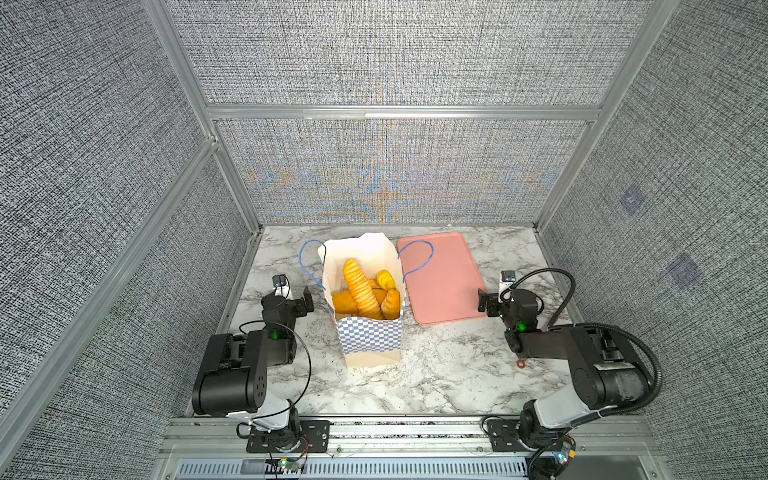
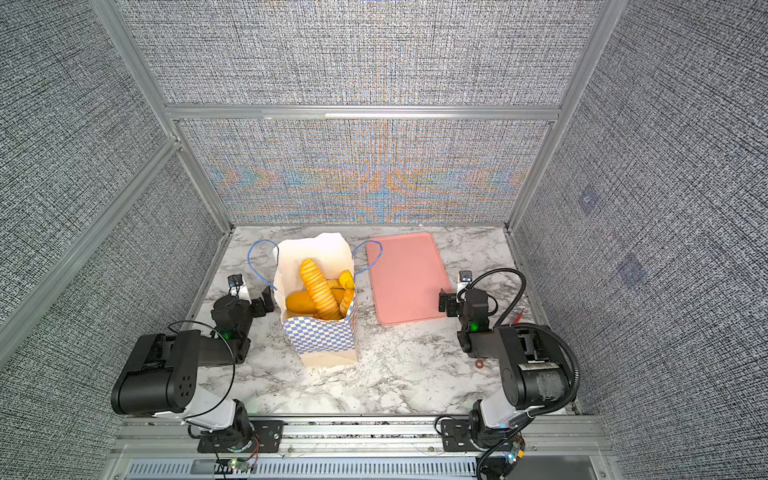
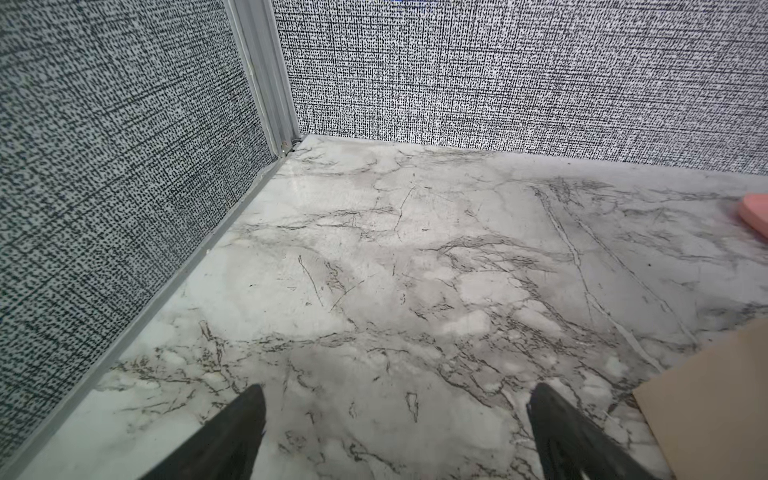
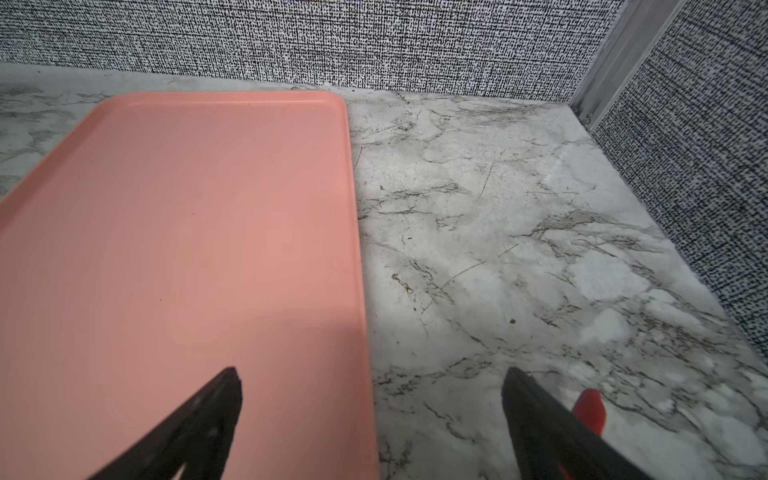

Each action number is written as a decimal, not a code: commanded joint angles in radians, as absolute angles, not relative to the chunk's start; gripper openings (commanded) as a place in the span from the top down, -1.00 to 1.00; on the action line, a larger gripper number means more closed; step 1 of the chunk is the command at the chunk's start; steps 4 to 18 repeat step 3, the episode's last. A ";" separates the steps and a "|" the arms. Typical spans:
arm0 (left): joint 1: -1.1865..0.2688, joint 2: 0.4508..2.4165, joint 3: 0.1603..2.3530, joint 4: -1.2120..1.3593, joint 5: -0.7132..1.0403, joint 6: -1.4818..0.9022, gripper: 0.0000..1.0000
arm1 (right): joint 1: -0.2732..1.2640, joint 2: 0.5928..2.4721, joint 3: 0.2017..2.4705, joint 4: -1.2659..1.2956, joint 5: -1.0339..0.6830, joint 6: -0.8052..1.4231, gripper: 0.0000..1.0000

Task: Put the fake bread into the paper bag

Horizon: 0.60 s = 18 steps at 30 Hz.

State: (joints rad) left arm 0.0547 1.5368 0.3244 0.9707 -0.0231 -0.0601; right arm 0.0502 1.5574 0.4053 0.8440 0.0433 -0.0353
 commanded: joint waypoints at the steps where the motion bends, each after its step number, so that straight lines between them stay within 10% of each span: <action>1: 0.055 1.541 0.334 0.990 -0.025 -0.052 -0.97 | 0.039 1.562 0.421 0.835 0.023 -0.023 -0.98; 18: 0.052 1.541 0.335 0.989 -0.026 -0.051 -0.98 | 0.038 1.558 0.418 0.840 0.023 -0.023 -0.98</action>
